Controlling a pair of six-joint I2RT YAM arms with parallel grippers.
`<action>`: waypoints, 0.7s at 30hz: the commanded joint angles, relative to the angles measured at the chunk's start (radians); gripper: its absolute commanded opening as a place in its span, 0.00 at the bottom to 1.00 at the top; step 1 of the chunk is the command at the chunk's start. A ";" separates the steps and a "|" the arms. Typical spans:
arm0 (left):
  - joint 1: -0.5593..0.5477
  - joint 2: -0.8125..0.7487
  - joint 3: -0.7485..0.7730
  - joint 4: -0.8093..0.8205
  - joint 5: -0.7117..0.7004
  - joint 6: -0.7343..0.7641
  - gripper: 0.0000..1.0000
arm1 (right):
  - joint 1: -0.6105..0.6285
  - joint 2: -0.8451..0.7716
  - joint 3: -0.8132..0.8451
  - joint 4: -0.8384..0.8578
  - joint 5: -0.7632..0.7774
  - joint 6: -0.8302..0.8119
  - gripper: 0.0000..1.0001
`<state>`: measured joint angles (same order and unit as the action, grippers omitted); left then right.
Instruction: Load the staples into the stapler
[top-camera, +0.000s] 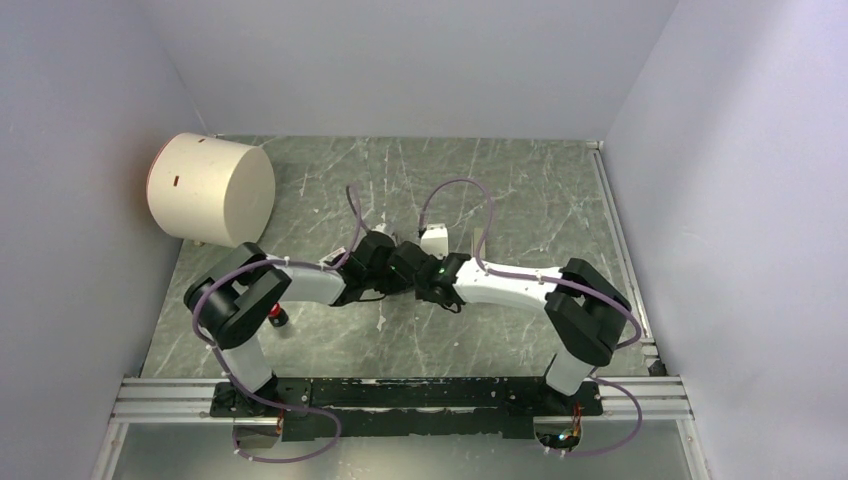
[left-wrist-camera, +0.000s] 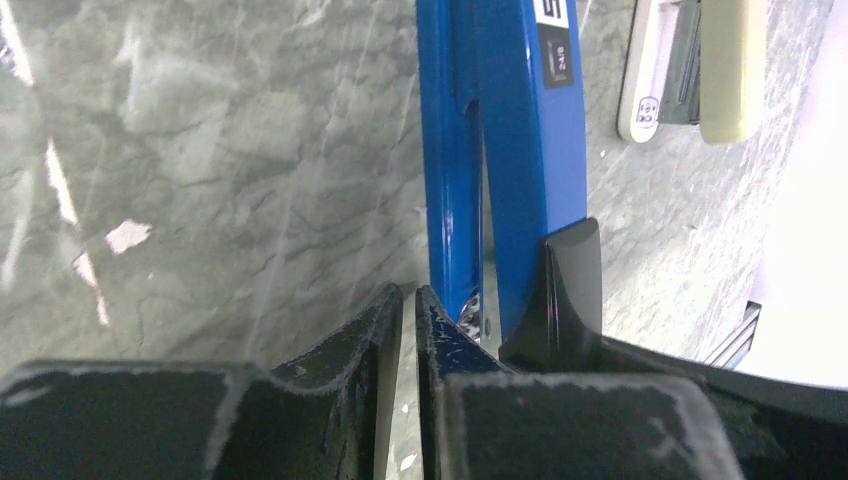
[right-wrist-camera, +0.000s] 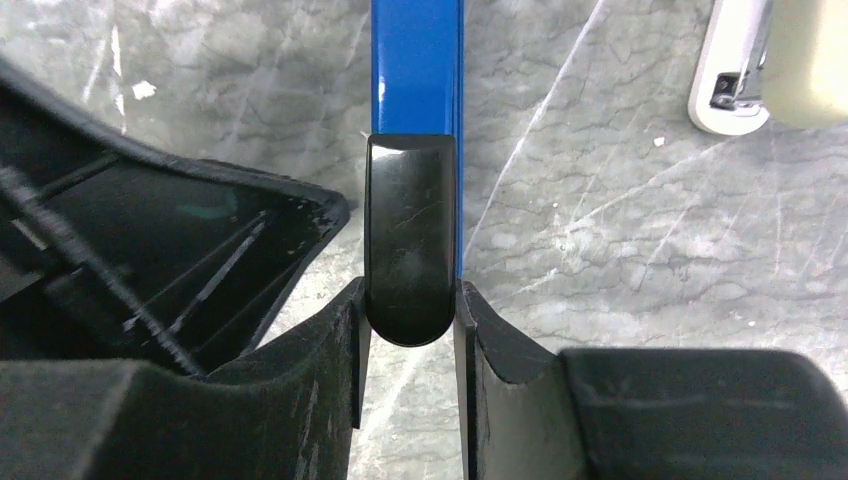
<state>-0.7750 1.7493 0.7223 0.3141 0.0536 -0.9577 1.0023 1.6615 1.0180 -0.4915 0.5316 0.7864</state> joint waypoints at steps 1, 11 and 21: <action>-0.003 -0.019 -0.063 -0.115 -0.052 0.025 0.19 | -0.032 0.056 0.020 -0.067 -0.144 -0.018 0.20; -0.004 -0.100 -0.087 -0.148 -0.109 0.038 0.18 | -0.092 0.112 0.032 -0.068 -0.211 -0.084 0.20; -0.004 -0.227 -0.119 -0.161 -0.182 0.068 0.20 | -0.153 0.032 0.122 -0.091 -0.216 -0.156 0.46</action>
<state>-0.7757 1.5536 0.6083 0.1753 -0.0681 -0.9295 0.8841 1.7012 1.0954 -0.5529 0.3332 0.6800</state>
